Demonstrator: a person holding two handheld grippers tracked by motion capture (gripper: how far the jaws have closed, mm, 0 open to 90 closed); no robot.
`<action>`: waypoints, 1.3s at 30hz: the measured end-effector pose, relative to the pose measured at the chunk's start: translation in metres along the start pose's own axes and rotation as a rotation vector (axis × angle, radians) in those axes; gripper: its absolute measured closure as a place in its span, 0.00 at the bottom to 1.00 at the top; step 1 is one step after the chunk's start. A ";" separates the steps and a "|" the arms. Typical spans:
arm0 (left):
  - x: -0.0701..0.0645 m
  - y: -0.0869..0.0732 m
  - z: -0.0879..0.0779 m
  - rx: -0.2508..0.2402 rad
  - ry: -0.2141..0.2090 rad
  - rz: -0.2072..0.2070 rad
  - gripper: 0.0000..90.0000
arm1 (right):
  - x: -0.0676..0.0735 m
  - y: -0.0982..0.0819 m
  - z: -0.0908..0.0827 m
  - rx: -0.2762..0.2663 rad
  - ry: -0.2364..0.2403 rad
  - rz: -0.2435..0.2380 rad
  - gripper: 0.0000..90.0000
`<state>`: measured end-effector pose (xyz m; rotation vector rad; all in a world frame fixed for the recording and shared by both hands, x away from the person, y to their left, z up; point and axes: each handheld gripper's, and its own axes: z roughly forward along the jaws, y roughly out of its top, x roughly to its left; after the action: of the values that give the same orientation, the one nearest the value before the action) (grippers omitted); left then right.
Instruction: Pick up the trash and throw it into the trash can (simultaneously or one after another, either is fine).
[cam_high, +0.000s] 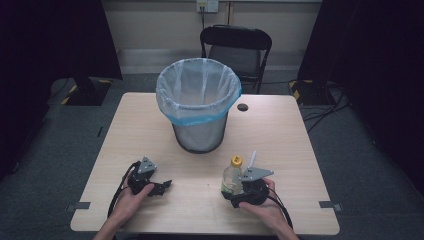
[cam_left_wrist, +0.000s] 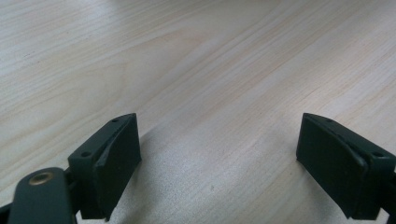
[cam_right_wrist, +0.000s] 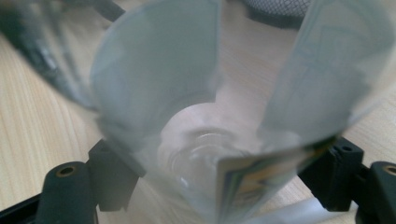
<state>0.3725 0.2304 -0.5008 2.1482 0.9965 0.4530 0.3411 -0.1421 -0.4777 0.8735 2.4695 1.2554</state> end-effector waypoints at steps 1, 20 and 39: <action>0.000 0.000 0.000 0.000 0.000 0.000 0.15 | 0.001 -0.001 0.002 0.005 -0.008 -0.007 0.27; 0.000 0.000 0.000 -0.001 -0.007 0.000 0.15 | 0.004 0.004 0.007 0.031 -0.026 -0.052 0.31; 0.000 0.000 0.000 -0.001 -0.007 0.000 0.15 | -0.006 0.018 -0.008 -0.068 -0.006 0.068 0.31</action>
<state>0.3728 0.2306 -0.5008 2.1470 0.9923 0.4453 0.3489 -0.1429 -0.4592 0.9493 2.3955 1.3485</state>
